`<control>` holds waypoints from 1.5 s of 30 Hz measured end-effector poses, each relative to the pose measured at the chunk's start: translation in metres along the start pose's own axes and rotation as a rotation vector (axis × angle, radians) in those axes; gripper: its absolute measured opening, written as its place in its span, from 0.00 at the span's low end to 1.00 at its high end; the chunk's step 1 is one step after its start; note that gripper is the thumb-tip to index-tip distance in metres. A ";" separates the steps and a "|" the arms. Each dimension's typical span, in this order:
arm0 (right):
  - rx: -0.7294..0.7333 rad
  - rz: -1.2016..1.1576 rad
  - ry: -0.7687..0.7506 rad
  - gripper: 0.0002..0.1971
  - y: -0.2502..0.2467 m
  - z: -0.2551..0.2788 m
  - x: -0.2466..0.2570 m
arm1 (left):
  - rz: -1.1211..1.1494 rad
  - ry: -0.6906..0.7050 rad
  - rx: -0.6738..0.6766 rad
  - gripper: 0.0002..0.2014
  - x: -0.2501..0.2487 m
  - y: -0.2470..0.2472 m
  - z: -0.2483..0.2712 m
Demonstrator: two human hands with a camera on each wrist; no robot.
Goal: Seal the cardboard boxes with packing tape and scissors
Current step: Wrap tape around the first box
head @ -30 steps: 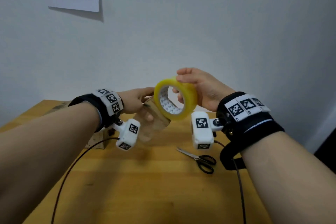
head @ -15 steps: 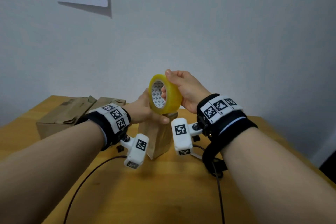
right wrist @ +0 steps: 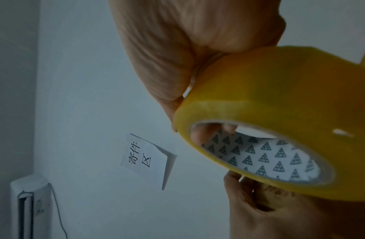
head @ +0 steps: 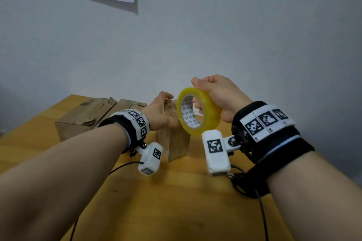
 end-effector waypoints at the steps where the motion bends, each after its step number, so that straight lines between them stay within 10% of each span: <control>1: -0.005 0.016 0.006 0.16 -0.002 0.002 -0.002 | -0.010 -0.002 -0.008 0.46 0.001 -0.001 -0.001; 31: 0.059 0.014 0.360 0.14 0.012 0.003 -0.116 | -0.435 0.074 0.107 0.27 0.001 0.006 -0.012; 45: 0.113 -0.054 0.507 0.19 0.026 -0.008 -0.138 | -0.611 0.091 0.231 0.35 -0.005 0.012 -0.020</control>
Point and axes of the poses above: each hand's wrist, its own z-axis away from the middle knuckle, its own y-axis out of the palm, x = y × z, the point moved 3 cm from there along -z, towards the middle knuckle, and after that the axes turned 4 degrees about x, right-handed, at the moved point
